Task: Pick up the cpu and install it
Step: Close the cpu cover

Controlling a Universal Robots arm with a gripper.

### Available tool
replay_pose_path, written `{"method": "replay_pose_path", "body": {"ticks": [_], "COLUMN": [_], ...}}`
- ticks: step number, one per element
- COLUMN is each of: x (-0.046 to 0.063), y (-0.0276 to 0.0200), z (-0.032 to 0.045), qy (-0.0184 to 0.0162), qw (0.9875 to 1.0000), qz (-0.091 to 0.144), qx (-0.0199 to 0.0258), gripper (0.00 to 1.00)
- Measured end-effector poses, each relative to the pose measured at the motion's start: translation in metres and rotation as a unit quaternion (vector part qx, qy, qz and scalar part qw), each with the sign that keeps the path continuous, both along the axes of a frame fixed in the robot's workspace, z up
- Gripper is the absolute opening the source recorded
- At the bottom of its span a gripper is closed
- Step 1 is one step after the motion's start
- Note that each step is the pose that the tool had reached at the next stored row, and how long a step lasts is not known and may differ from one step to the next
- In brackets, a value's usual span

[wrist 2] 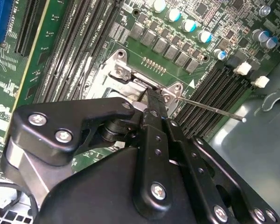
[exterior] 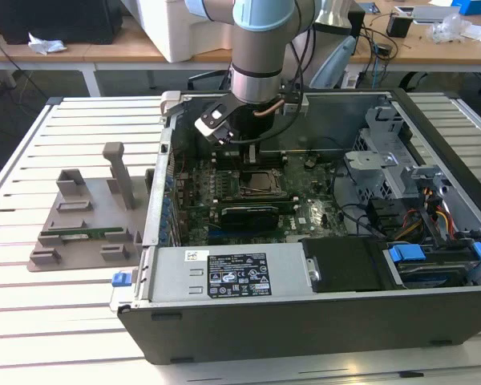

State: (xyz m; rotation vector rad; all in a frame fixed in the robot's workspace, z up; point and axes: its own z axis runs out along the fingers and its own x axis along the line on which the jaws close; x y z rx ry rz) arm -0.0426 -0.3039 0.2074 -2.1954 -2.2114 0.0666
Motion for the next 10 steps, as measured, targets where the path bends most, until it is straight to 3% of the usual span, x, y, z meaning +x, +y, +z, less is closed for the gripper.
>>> {"method": "replay_pose_path", "body": {"ticks": [4,7,10], "x": [0.001,0.010,0.025], "y": [0.0000,0.0000,-0.0005], "z": [-0.0022,-0.0026,-0.0027], "qy": [0.0001,0.0000,0.0000], "qw": [1.0000,1.0000,1.0000], "qz": [0.000,0.000,0.000], "qx": [-0.0002,-0.0001,0.0000], "gripper": [0.11,0.11,0.11]}}
